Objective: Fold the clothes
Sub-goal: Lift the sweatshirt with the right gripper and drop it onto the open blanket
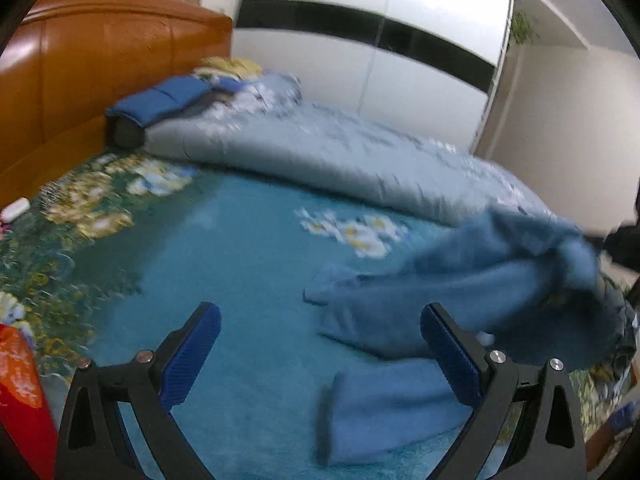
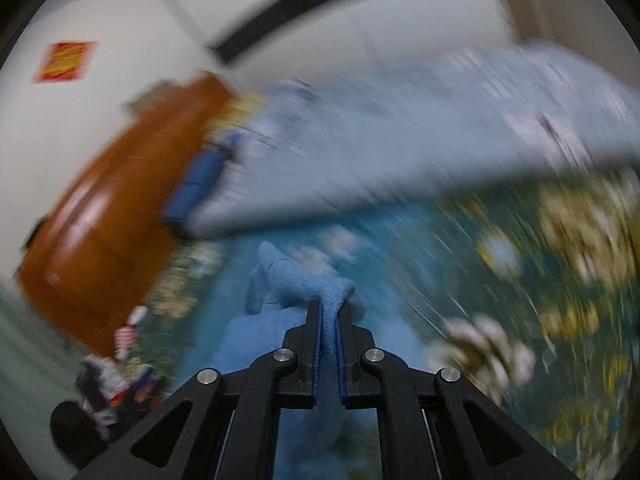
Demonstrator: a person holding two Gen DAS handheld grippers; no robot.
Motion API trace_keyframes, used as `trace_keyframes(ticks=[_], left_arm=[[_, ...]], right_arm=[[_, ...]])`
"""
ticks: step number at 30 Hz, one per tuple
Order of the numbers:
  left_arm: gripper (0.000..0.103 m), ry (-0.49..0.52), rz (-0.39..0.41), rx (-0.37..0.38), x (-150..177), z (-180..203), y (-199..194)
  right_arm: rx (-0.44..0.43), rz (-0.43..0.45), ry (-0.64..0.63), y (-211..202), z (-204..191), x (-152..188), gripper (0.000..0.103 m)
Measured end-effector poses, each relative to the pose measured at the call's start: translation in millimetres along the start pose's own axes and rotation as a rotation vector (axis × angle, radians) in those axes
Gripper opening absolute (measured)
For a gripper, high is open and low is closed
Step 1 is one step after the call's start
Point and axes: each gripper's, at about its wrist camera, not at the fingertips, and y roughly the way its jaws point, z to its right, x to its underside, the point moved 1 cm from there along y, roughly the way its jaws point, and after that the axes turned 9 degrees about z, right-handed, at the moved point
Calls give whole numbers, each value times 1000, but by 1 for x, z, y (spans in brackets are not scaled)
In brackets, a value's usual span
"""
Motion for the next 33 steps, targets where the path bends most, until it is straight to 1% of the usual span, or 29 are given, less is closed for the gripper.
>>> trace_keyframes(ticks=[2, 4, 6, 7, 8, 10, 11, 13, 15, 16, 18, 21, 25, 29, 31, 33], left_arm=[[101, 21, -35, 15, 5, 11, 17], [101, 48, -63, 21, 10, 21, 33], [101, 68, -86, 7, 15, 28, 48], [101, 71, -96, -1, 18, 30, 54], [101, 74, -106, -8, 20, 32, 60], [101, 74, -122, -11, 26, 33, 68], [101, 76, -130, -12, 29, 33, 72], [101, 80, -147, -14, 35, 33, 80], [101, 82, -158, -18, 39, 31, 87], [101, 81, -161, -21, 41, 29, 90], [101, 75, -166, -33, 44, 23, 95], [101, 58, -192, -52, 50, 12, 102], [101, 39, -239, -61, 59, 3, 109], [101, 6, -293, -51, 70, -1, 117], [101, -14, -313, -51, 75, -3, 119], [101, -11, -310, -49, 76, -3, 116]], right_arm=[[72, -59, 78, 24, 49, 20, 7], [113, -82, 141, 36, 90, 29, 7], [113, -88, 211, 44, 123, 38, 7], [105, -92, 234, 46, 132, 41, 7], [93, -97, 246, 48, 136, 43, 10], [85, -94, 229, 47, 139, 47, 11], [85, -84, 204, 45, 138, 48, 13], [115, -56, 150, 31, 127, 46, 24], [145, -25, 102, 15, 114, 47, 39], [150, -7, 83, 7, 111, 50, 42], [136, 12, 51, -4, 103, 59, 52], [73, -3, -11, -9, 91, 88, 57], [58, -33, -102, -8, 80, 130, 57], [120, -47, -179, 2, 75, 152, 57], [157, -63, -188, 11, 77, 157, 57], [182, -76, -177, 16, 81, 159, 56]])
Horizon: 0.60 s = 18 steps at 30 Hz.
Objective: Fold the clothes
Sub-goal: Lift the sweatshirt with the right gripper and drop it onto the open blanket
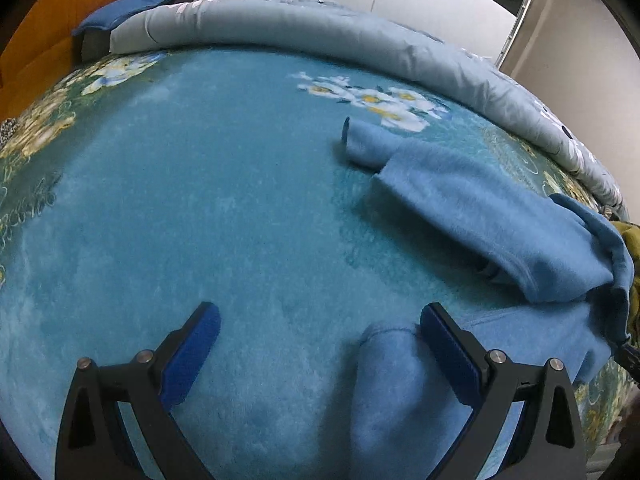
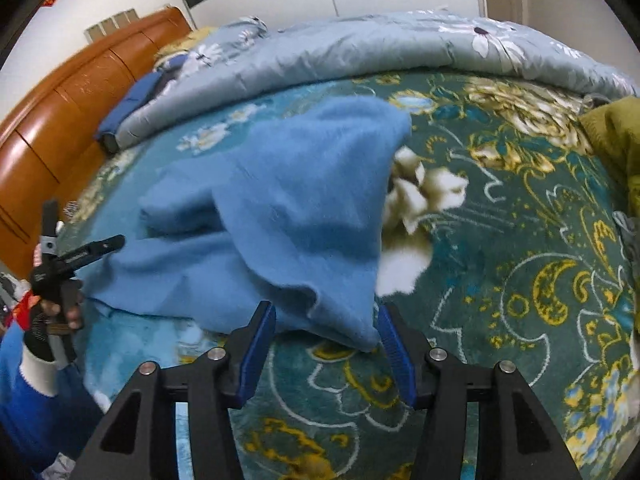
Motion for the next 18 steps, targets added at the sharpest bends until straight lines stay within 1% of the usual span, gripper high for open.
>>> trace_keyframes(ticks=[1, 2, 3, 5, 10, 12, 15, 17, 18], left_arm=[[101, 2, 0, 0, 1, 0, -1], [101, 2, -2, -1, 2, 0, -1], [101, -1, -11, -3, 2, 0, 0], [101, -5, -36, -11, 4, 0, 3], [101, 22, -63, -38, 7, 4, 5], [101, 59, -59, -46, 9, 8, 5], [100, 88, -50, -35, 11, 10, -3], [100, 88, -10, 30, 6, 13, -19], [100, 111, 30, 56, -1, 20, -30]], right_arm=[[8, -5, 17, 2, 2, 0, 52], [16, -9, 33, 4, 5, 0, 31], [25, -14, 50, 6, 7, 0, 23], [33, 3, 62, 2, 10, -3, 9], [42, 88, 75, -23, 12, -17, 8], [42, 124, 74, -34, 11, -24, 7], [38, 156, 57, -44, 7, -33, 7], [42, 168, 40, -49, 5, -38, 7], [49, 173, 32, -51, 5, -40, 7]])
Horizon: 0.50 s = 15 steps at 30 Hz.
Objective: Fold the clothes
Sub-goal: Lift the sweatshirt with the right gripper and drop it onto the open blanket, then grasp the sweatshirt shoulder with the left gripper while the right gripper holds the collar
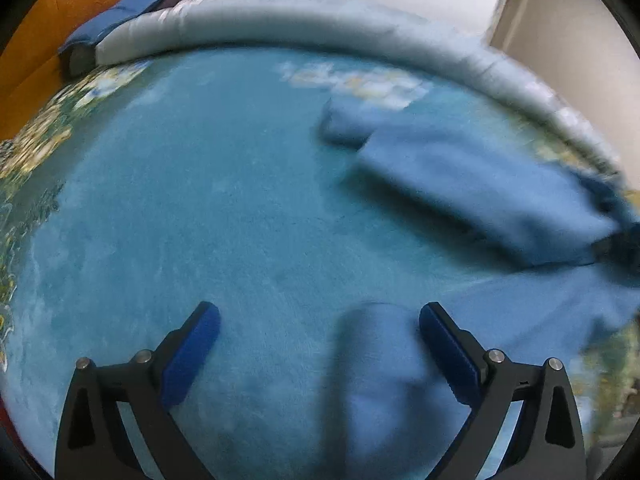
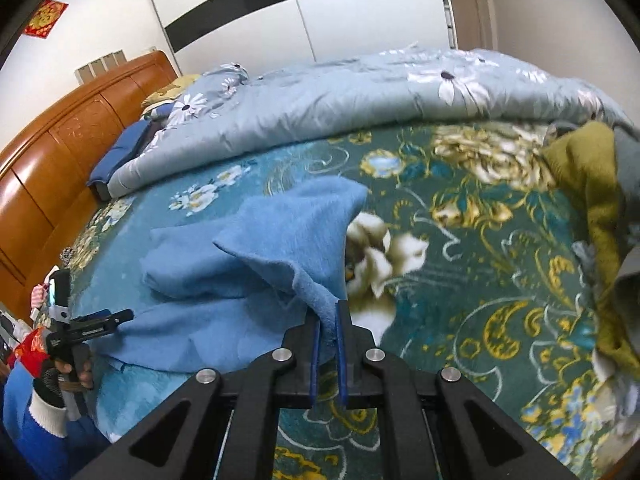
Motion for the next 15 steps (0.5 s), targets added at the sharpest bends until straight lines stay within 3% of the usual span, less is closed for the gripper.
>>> trace_keyframes(ticks=[4, 8, 15], left_arm=[[100, 172, 175, 81, -40, 41, -28], [100, 386, 256, 232, -77, 105, -21], [100, 807, 176, 370, -97, 228, 55]], right_arm=[[44, 24, -11, -6, 12, -7, 7], [102, 45, 28, -10, 40, -12, 7], [129, 56, 101, -12, 85, -17, 7]])
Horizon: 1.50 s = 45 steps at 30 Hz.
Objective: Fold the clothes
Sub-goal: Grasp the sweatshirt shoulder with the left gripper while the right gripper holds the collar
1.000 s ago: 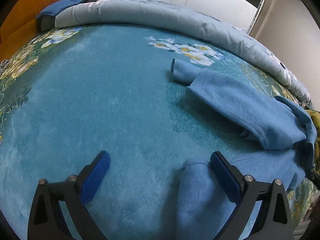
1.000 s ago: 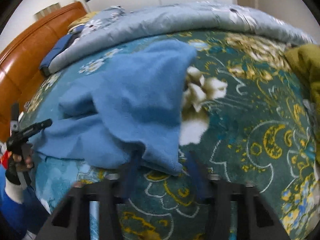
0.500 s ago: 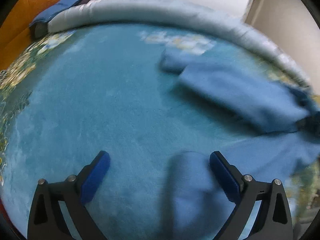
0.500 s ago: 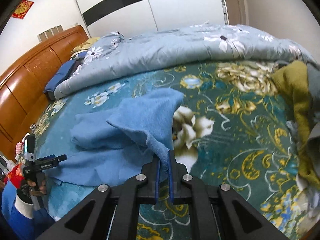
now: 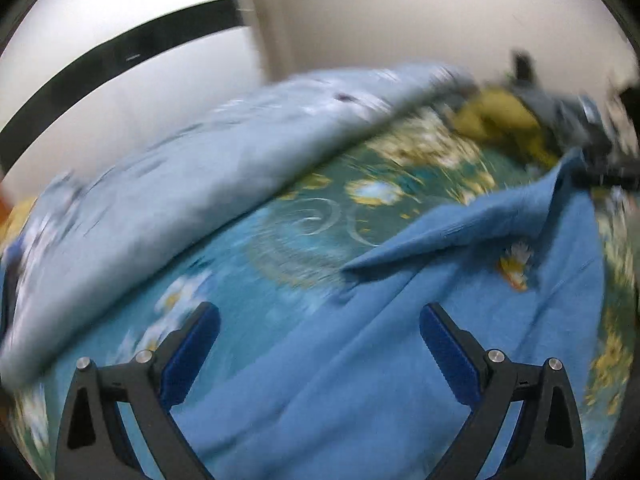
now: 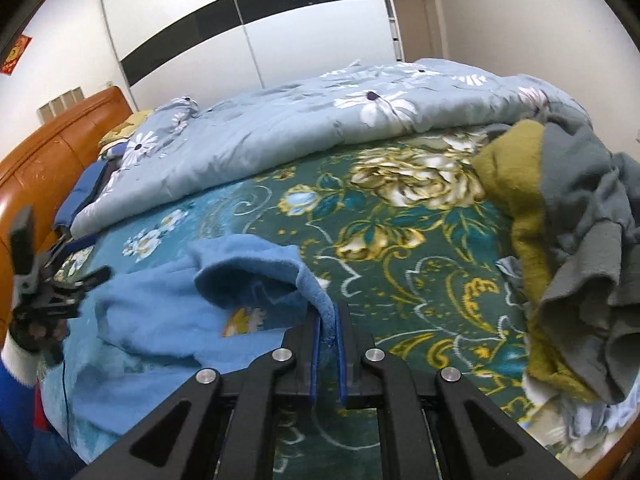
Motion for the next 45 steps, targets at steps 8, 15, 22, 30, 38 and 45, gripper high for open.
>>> trace_keyframes(ticks=[8, 15, 22, 30, 38, 45], left_arm=[[76, 164, -92, 91, -12, 12, 74], [6, 172, -118, 127, -10, 19, 94], [3, 80, -30, 35, -22, 13, 54], [3, -16, 161, -188, -64, -42, -88], [3, -55, 353, -453, -84, -63, -269], [3, -53, 461, -601, -82, -40, -390]], right_arm=[[-21, -45, 6, 20, 18, 6, 7], [-36, -52, 31, 32, 24, 4, 7], [-33, -22, 32, 18, 9, -18, 7], [-57, 133, -150, -47, -77, -89, 7], [-105, 333, -321, -149, -178, -143, 7], [-150, 478, -397, -242, -238, -153, 7]])
